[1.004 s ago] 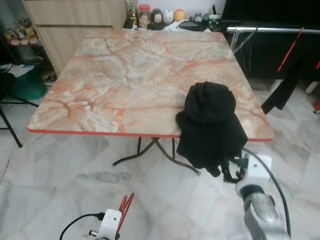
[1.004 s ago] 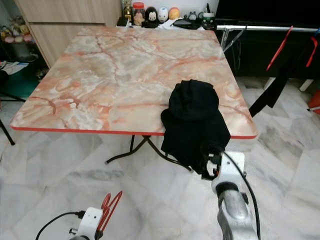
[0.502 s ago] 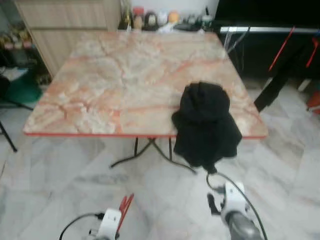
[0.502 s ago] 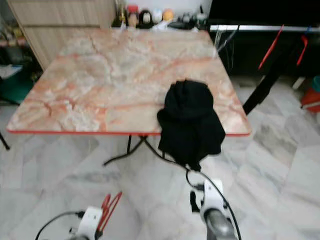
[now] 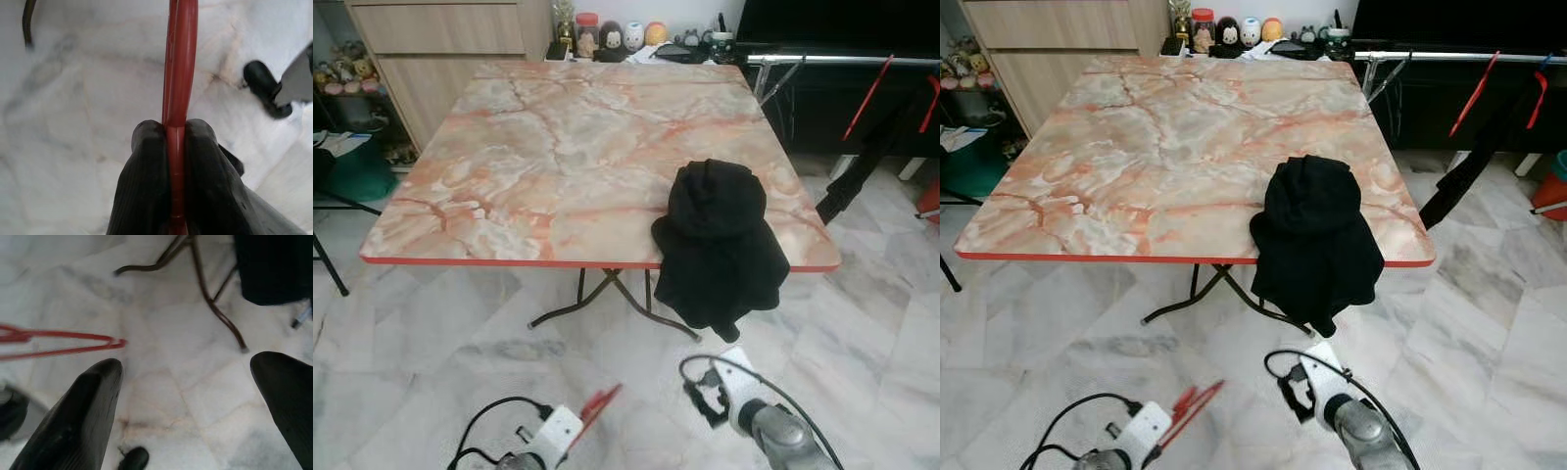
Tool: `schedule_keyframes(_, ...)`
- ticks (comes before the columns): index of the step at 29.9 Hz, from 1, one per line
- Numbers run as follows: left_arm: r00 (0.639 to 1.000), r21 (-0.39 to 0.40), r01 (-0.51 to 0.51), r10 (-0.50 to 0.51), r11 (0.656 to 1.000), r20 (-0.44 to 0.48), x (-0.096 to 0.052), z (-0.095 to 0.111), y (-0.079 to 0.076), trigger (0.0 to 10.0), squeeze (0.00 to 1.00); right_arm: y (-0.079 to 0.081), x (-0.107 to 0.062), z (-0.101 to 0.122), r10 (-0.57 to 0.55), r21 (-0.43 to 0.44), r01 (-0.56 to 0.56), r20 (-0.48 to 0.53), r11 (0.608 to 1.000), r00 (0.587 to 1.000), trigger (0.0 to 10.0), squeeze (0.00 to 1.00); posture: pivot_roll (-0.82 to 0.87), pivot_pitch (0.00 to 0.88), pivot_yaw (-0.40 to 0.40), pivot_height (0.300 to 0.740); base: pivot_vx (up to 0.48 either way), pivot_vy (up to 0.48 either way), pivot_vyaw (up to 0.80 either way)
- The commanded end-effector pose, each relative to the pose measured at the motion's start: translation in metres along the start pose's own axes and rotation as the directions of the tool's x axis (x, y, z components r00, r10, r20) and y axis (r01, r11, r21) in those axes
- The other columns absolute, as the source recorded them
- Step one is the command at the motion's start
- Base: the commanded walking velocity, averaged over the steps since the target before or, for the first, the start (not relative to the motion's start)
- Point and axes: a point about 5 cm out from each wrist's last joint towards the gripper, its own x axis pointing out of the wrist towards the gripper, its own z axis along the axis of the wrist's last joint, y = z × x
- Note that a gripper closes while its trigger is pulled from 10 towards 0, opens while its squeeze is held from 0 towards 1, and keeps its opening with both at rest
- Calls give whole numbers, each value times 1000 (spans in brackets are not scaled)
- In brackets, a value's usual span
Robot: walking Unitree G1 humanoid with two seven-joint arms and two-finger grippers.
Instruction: Hang hanger
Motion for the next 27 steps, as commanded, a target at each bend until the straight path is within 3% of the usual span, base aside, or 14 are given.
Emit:
schedule_keyframes(1,1000,72,16,-15,997,-2,-1,-2,-1,10000,0,0,-3,1,59,-54,-58,12,997,998,10000,0,44,60,-38,740,0,0,0)
schedule_keyframes(3,1000,151,19,-19,988,-1,0,0,0,10000,0,2,-5,5,119,-67,-117,38,991,992,10000,0,45,56,-37,740,0,0,0)
schedule_keyframes(4,998,163,24,-34,986,60,-5,0,17,10000,0,2,-5,5,140,-86,-136,42,987,989,10000,0,45,55,-36,740,0,0,0)
schedule_keyframes(5,990,189,10,-37,982,137,-16,0,44,10000,0,3,-7,5,166,-129,-159,40,979,985,10000,0,42,51,-35,740,0,0,0)
schedule_keyframes(6,989,219,-18,-14,976,144,-19,0,54,10000,0,2,-7,5,175,-148,-167,37,975,984,10000,0,42,51,-35,740,0,0,0)
schedule_keyframes(14,976,173,-58,19,983,217,-23,12,72,10000,0,-2,-17,6,276,-206,-262,42,943,960,10000,0,42,45,-37,740,0,0,0)
schedule_keyframes(16,962,217,-8,-52,976,267,-25,22,74,10000,0,-3,-19,9,313,-221,-293,60,930,948,10000,0,41,49,-37,740,0,0,0)
schedule_keyframes(20,946,285,77,-160,955,281,-27,30,72,10000,0,0,-20,10,359,-202,-338,76,919,930,10000,0,48,53,-40,740,0,0,0)
schedule_keyframes(21,938,333,114,-212,936,275,-28,32,72,10000,0,3,-21,8,396,-207,-376,64,903,916,10000,0,49,54,-39,740,0,0,0)
schedule_keyframes(24,929,369,139,-250,919,273,-30,33,72,10000,0,6,-23,5,442,-234,-423,32,876,897,10000,0,49,54,-39,740,0,0,0)
schedule_keyframes(25,915,408,174,-300,896,270,-33,35,74,10000,0,9,-24,2,477,-233,-462,12,856,879,10000,0,51,57,-39,740,0,0,0)
schedule_keyframes(27,908,434,190,-326,881,264,-35,36,75,10000,0,9,-24,3,488,-233,-471,13,850,873,10000,0,51,59,-39,740,0,0,0)
